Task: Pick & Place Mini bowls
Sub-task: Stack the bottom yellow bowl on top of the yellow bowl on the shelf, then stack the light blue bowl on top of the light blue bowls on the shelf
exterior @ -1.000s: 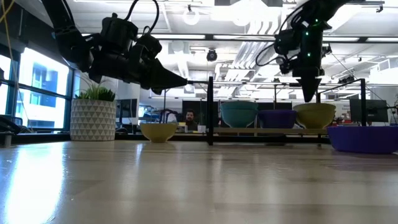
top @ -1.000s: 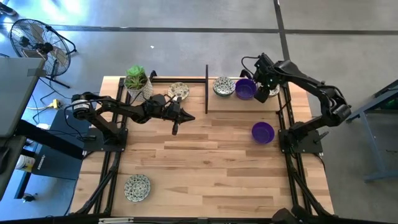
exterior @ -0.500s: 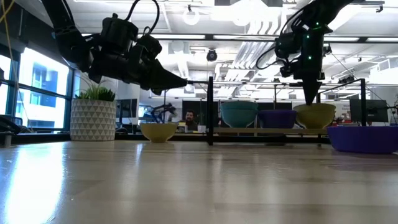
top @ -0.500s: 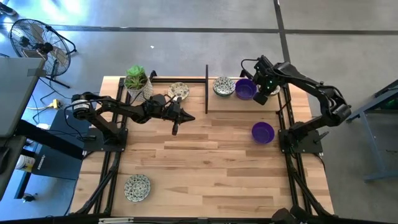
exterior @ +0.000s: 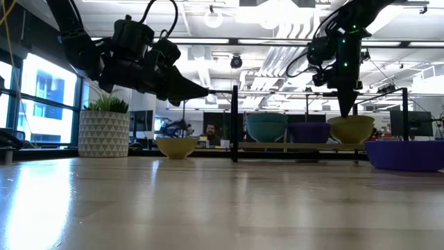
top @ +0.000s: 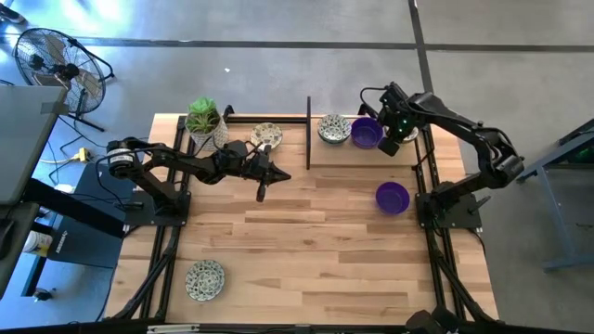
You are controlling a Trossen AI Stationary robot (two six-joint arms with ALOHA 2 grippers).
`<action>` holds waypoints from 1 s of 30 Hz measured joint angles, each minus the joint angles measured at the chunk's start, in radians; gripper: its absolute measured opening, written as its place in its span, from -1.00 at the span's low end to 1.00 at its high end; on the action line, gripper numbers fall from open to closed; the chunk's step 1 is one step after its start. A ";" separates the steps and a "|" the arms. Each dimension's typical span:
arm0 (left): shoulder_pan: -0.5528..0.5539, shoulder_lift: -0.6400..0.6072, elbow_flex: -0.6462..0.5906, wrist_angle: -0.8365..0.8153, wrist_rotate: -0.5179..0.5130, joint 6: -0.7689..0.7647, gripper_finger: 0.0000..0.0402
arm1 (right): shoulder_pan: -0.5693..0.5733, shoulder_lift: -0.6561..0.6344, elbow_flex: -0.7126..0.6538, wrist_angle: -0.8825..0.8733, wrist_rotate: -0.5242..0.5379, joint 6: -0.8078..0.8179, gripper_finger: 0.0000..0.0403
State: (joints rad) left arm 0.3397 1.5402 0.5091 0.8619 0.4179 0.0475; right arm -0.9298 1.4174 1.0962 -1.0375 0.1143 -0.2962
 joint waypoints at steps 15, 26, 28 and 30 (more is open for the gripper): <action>0.000 0.000 0.000 0.000 0.002 0.000 -1.00 | 0.000 0.000 0.000 0.000 -0.018 0.004 -0.74; 0.000 0.000 0.000 0.000 0.003 -0.001 -1.00 | 0.004 -0.018 0.000 -0.013 0.014 0.007 -0.86; 0.000 0.000 0.000 0.000 0.003 -0.001 -1.00 | 0.010 -0.050 0.001 -0.013 0.019 0.007 -0.81; 0.000 0.000 0.000 0.000 0.003 -0.001 -1.00 | 0.015 -0.092 0.002 -0.012 0.025 0.023 -0.76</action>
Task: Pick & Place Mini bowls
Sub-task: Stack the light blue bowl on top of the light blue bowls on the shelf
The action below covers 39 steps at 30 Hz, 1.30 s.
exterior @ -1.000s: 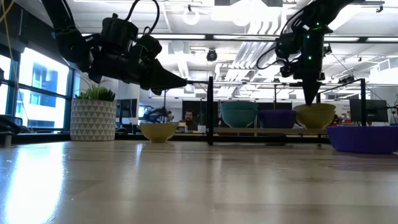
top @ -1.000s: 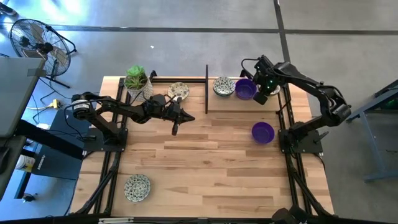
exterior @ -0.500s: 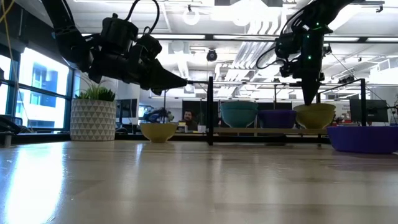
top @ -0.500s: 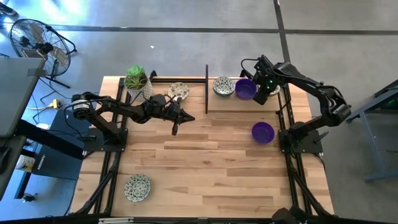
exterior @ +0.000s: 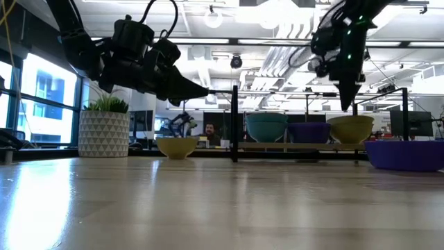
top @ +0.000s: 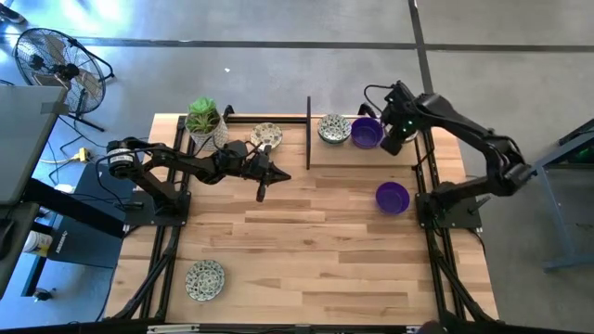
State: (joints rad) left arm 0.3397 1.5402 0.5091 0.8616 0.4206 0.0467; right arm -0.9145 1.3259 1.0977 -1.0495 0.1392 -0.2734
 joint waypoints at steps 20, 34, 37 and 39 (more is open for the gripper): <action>-0.009 -0.085 0.002 -0.196 -0.011 0.022 -1.00 | 0.340 -0.451 -0.705 1.337 -0.425 0.221 -0.99; -0.239 -0.332 0.006 -0.613 -0.272 0.020 -1.00 | 0.628 -0.451 -0.907 1.785 -0.234 0.199 -0.99; -0.306 -0.345 0.048 -0.805 -0.299 -0.058 -1.00 | 0.670 -0.451 -0.917 1.789 -0.198 0.195 -1.00; -0.354 -0.348 0.097 -0.921 -0.305 -0.104 -1.00 | 0.694 -0.450 -0.918 1.789 -0.181 0.195 -0.99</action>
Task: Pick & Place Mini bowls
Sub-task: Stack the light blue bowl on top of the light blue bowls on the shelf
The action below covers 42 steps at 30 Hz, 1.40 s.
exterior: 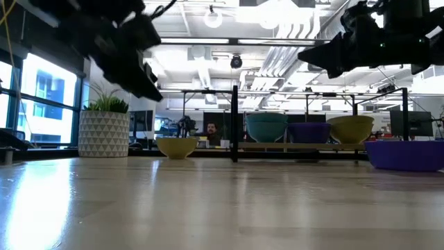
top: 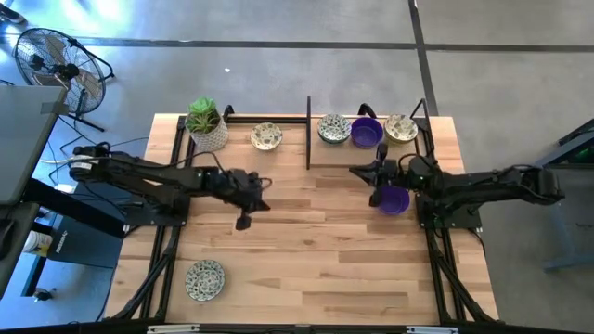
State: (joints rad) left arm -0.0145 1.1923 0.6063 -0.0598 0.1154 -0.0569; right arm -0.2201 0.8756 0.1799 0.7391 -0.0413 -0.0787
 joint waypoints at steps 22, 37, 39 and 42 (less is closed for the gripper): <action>-0.456 0.021 0.269 -0.788 -0.035 -0.774 -0.40 | 0.225 0.008 0.000 0.029 0.122 -0.008 -0.99; -0.693 0.021 0.197 -0.787 -0.006 -1.101 -0.39 | 0.260 0.008 0.000 0.029 0.122 -0.053 -1.00; -0.693 0.021 0.177 -0.736 0.000 -1.099 -0.39 | 0.260 0.008 0.000 0.029 0.122 -0.053 -1.00; -0.693 0.022 0.143 -0.699 0.020 -1.086 -0.39 | 0.260 0.008 0.000 0.022 0.114 -0.040 -0.99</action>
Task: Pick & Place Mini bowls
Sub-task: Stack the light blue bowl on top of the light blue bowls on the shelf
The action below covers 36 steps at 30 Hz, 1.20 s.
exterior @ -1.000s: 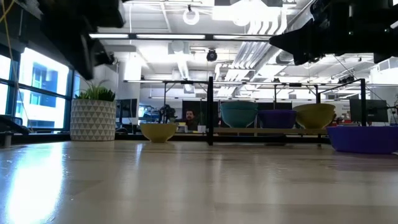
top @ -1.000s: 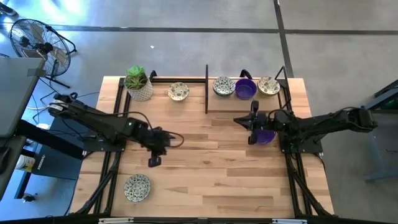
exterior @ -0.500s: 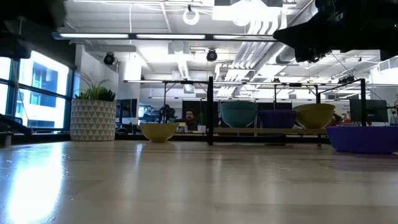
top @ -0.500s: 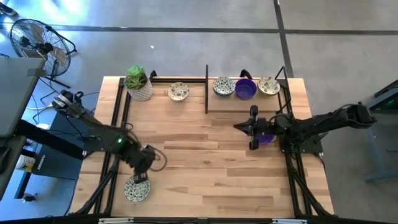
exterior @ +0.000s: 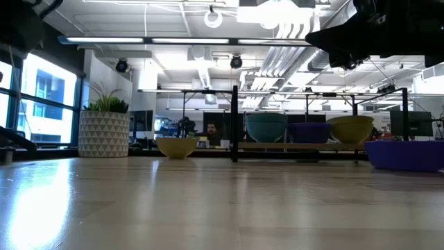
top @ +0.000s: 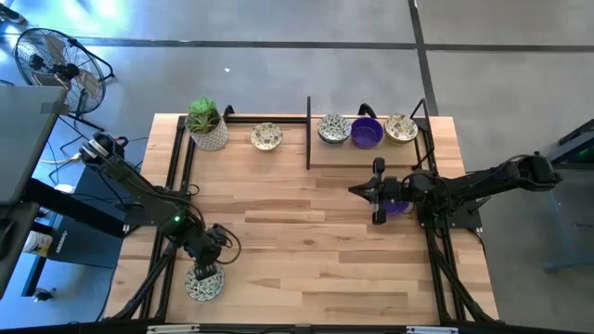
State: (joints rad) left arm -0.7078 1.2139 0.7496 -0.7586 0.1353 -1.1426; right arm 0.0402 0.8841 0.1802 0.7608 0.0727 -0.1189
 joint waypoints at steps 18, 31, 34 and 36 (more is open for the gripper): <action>0.001 0.188 -0.021 0.132 0.129 0.132 -0.46 | 0.000 0.000 0.000 -0.038 0.000 0.008 -1.00; 0.179 0.139 0.046 0.157 0.084 0.133 -0.93 | 0.000 0.000 0.000 -0.042 0.000 0.010 -1.00; 0.282 0.136 0.059 0.168 0.031 0.118 -0.96 | 0.000 0.000 0.001 -0.046 0.000 0.010 -0.99; 0.356 0.137 0.061 0.186 -0.010 0.094 -0.94 | 0.000 0.000 0.001 -0.046 0.002 0.010 -0.99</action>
State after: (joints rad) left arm -0.3517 1.3505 0.8101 -0.5728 0.1251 -1.0488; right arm 0.0402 0.8841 0.1810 0.7147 0.0748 -0.1086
